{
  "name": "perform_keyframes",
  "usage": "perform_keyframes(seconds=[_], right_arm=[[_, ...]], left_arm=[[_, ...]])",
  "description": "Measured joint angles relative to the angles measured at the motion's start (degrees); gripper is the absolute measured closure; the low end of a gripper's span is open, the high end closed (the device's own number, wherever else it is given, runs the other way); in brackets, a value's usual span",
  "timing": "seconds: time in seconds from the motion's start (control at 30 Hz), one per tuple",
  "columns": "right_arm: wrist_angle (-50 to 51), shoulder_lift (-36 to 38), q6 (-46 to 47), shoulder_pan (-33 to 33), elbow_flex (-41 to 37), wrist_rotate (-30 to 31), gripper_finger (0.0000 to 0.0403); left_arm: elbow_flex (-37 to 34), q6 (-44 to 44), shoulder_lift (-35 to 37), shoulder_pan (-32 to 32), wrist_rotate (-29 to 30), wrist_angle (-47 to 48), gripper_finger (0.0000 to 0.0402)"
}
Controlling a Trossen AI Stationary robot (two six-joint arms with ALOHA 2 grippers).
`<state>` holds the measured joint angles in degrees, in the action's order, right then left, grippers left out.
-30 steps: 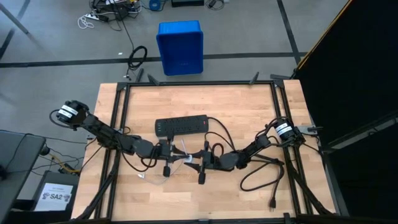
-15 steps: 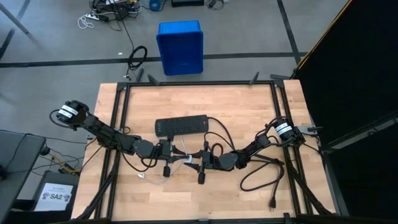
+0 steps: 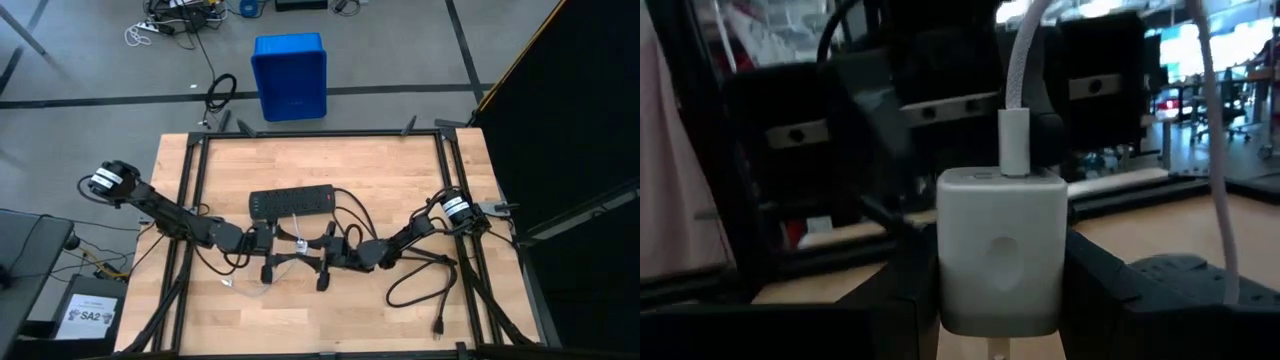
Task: Insert USB
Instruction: Insert the charger cable into the charger adapter, then insert the charger adapter into the outlet extension
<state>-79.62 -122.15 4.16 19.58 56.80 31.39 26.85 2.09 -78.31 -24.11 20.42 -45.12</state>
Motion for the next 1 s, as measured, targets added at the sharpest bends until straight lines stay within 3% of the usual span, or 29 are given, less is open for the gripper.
perform_keyframes(seconds=[0.2, 0.43, 1.0], right_arm=[[-2.6, 0.02, 0.11, -0.01, 0.17, -0.19, 0.0292], [-6.99, 1.11, -0.59, -0.3, 0.64, 0.66, 0.0292], [-5.78, 0.57, -3.46, -0.52, 0.44, -4.91, 0.0292]], left_arm=[[-0.13, -1.98, 4.94, -1.27, 0.91, 3.64, 0.0181], [-0.55, -0.7, 9.86, -3.37, 4.08, 17.65, 0.0165], [-5.07, 5.07, 9.02, -1.15, 10.63, 14.45, 0.0165]])
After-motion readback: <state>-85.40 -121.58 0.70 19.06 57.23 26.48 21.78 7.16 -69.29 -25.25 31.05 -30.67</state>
